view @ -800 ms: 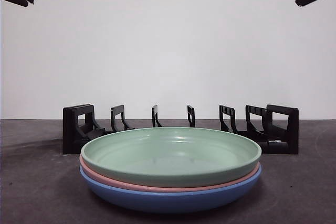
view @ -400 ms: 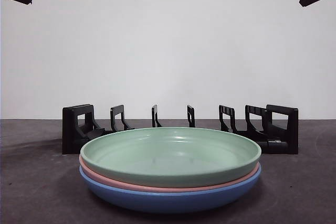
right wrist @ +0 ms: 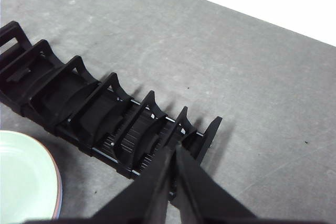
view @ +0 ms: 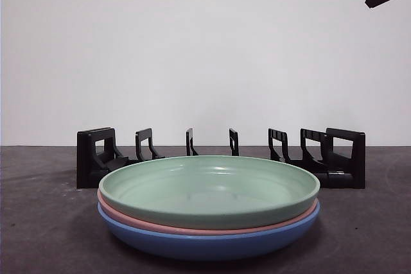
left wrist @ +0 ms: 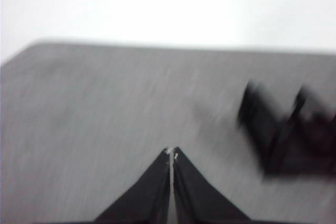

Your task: Place the plate

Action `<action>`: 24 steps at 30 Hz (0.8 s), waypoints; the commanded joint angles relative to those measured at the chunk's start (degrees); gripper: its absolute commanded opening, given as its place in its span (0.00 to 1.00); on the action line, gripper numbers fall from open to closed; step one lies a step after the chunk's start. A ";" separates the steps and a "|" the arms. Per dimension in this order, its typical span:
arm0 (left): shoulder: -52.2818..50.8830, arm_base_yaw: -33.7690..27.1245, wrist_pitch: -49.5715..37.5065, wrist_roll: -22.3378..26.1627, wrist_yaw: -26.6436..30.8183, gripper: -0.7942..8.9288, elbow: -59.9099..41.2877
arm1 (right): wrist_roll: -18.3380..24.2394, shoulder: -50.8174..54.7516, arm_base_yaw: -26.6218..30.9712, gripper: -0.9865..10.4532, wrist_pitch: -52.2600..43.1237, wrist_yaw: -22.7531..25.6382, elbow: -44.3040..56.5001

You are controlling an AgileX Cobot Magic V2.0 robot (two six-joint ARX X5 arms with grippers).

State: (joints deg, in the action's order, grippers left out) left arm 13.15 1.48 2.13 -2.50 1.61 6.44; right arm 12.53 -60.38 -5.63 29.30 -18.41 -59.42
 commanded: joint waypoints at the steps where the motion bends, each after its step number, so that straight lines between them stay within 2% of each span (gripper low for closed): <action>1: -10.34 -1.38 5.31 1.57 0.07 0.09 -5.68 | -0.70 -0.17 -0.17 0.10 -0.57 -0.17 -0.55; 2: -13.05 -1.73 9.57 1.95 0.02 0.09 -5.68 | -0.70 -0.17 -0.17 0.10 -0.55 -0.17 -0.55; 7: -11.34 -1.95 4.44 1.46 -0.11 0.09 -5.53 | -0.70 -0.13 -0.17 0.10 -1.01 -0.15 -0.55; 17: -11.45 -1.95 4.07 1.46 -0.11 0.09 -5.51 | -0.48 -0.13 -0.17 0.10 -1.57 0.39 -0.55; 19: -11.45 -1.95 4.07 1.46 -0.11 0.09 -5.51 | 2.67 0.59 -0.33 0.10 -1.31 2.58 -0.55; 21: -11.45 -1.95 4.09 1.46 -0.11 0.09 -5.51 | 3.30 3.69 -0.13 0.10 -0.11 6.51 0.81; 24: -11.45 -1.95 4.09 1.46 -0.11 0.09 -5.51 | 4.07 14.23 -0.17 0.10 -6.49 10.71 12.92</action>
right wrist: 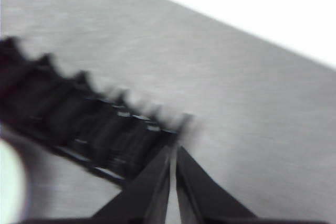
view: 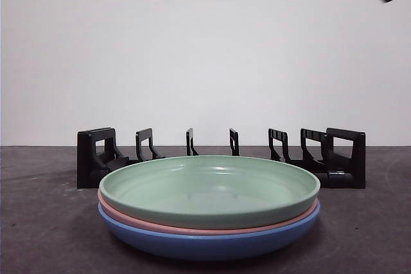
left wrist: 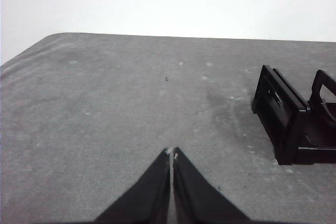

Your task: Place the plate

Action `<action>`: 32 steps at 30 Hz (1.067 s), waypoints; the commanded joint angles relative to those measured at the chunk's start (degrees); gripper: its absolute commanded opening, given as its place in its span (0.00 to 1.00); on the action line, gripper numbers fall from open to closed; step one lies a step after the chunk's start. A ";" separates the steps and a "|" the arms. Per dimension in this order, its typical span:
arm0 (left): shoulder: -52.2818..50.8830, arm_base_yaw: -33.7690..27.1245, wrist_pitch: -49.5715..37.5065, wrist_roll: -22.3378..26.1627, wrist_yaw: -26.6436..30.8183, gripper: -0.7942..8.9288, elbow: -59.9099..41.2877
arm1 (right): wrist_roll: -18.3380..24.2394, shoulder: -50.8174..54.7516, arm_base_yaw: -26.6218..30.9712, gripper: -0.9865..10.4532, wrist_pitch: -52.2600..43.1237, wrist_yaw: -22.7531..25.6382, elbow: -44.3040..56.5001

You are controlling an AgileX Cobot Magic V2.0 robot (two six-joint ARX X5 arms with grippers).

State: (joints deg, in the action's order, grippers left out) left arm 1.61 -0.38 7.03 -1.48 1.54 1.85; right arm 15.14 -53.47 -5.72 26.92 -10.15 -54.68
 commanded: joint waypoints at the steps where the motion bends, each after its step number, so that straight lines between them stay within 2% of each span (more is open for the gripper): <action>1: 0.09 -0.09 -0.85 0.44 -0.04 0.09 -0.92 | 0.81 12.44 -0.07 0.10 -8.39 4.63 14.88; 2: 0.09 -0.09 -0.83 0.44 -0.04 0.09 -0.92 | -0.39 18.91 -0.09 0.10 -13.05 6.84 22.84; 5: 0.09 -0.09 -0.83 0.44 -0.04 0.09 -0.92 | -4.26 33.44 0.63 0.10 -18.32 8.57 38.77; 8: 0.09 -0.09 -0.83 0.44 -0.04 0.09 -0.92 | -8.94 45.97 1.31 0.10 -17.20 8.52 48.59; 11: 0.09 -0.09 -0.81 0.44 -0.04 0.09 -0.92 | -9.70 52.92 1.51 0.10 -16.15 8.52 52.72; 13: 0.13 -0.13 -1.07 0.46 0.00 0.09 -0.90 | -11.17 53.29 1.49 0.10 -16.41 9.05 53.99; 18: -0.11 -0.09 -0.66 0.42 -0.02 0.09 -0.74 | -11.28 53.29 2.01 0.10 -17.25 11.17 53.99; 32: -0.22 -0.09 -0.74 0.42 -0.02 0.09 -0.74 | -11.34 53.27 2.14 0.10 -17.92 11.30 53.96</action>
